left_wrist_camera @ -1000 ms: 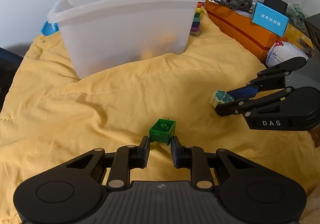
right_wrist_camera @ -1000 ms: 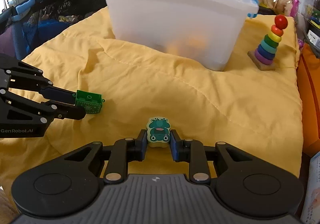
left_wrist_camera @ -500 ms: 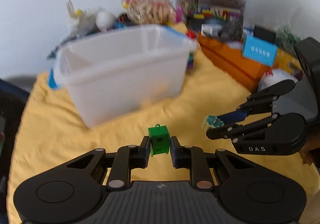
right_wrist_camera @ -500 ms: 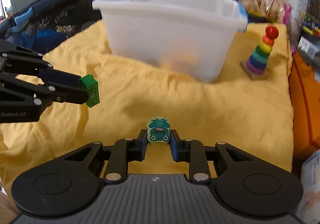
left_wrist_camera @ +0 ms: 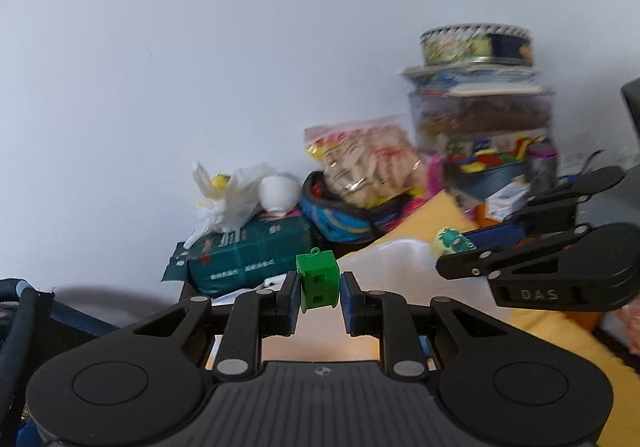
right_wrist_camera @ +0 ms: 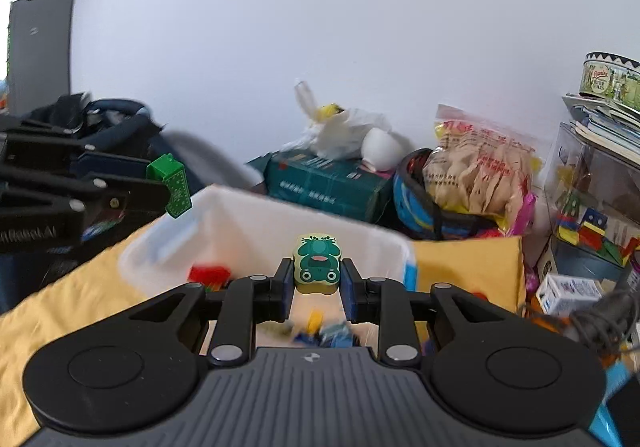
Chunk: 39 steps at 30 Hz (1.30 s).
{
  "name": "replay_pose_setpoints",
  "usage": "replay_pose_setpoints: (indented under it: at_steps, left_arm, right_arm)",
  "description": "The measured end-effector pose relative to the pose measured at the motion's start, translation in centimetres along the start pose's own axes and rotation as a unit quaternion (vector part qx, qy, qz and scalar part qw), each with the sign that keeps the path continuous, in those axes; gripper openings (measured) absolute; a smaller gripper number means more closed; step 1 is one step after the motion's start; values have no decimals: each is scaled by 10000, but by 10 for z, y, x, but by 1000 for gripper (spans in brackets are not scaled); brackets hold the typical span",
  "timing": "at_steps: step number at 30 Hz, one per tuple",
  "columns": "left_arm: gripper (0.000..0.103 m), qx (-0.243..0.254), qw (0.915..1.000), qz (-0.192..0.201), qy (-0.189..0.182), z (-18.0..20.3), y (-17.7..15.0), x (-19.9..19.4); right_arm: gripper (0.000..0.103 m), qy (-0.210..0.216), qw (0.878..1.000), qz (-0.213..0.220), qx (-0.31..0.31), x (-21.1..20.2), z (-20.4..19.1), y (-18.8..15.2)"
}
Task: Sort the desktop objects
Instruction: 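Carry green brick and frog block over the bin and open both grippers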
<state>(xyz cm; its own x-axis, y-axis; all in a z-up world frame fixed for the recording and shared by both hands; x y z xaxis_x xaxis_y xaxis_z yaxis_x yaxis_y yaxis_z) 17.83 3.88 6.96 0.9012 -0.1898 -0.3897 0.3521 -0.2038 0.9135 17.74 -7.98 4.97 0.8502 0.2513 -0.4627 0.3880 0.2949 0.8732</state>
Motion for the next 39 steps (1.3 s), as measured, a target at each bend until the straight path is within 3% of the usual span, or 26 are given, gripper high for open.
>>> replay_pose_setpoints:
  at_steps: [3,7,10,13,16,19,22,27,28,29,31,34,39]
  left_arm:
    - [24,-351,9981,-503,46,-10,-19,45]
    - [26,-500,9931,-1056,128,-11,-48,74]
    - [39,-636,9893,-1298,174,-14,-60,78]
    - [59,-844,9905,-1067,194,-21,-54,62]
    - [75,-745,9948,-569,405,-20,-36,40]
    - [85,-559,9948,-72,853,-12,-16,15]
    - [92,-437,9921,98,1169,-3,-6,-2]
    - [92,268,9899,-218,1372,14,-10,-5]
    - [92,332,9904,-370,1290,17,-11,-3]
    - [92,306,9906,-513,1233,18,-12,-1]
    - [92,131,9903,-666,1210,16,-11,1]
    - [92,-114,9893,-846,1181,9,-4,8]
    - [92,-131,9843,-1167,1320,-1,5,22]
  right_arm:
    - [28,51,9995,-231,211,33,3,6]
    - [29,20,9977,-615,285,69,-1,-12]
    - [34,57,9949,-912,433,80,1,-29]
    - [41,52,9956,-840,423,72,2,-31]
    - [45,-53,9970,-662,389,62,7,-24]
    - [53,-98,9979,-538,358,50,10,-18]
    - [54,-126,9984,-477,280,44,12,-14]
    - [59,-62,9965,-793,273,42,14,-14]
    - [66,-63,9959,-873,248,41,13,-14]
    - [82,-62,9951,-967,197,41,12,-14]
    - [93,-32,9932,-1163,14,41,9,-14]
    - [93,-165,9912,-1271,-320,40,8,-12]
    - [97,-227,9862,-1600,-347,51,19,-11]
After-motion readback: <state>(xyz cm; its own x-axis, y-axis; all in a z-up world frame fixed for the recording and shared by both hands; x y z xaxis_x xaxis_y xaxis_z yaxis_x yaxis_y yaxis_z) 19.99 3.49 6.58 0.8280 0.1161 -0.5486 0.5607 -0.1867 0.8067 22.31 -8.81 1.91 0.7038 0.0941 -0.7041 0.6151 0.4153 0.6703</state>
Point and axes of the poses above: each gripper's, at about its wrist camera, not at the fingertips, and x roughly the way its jaws point, z to its right, y to its top, the point moved 5 cm from there along x, roughly the way its jaws point, and after that the axes turned 4 degrees about -x, right-handed, at the moved point
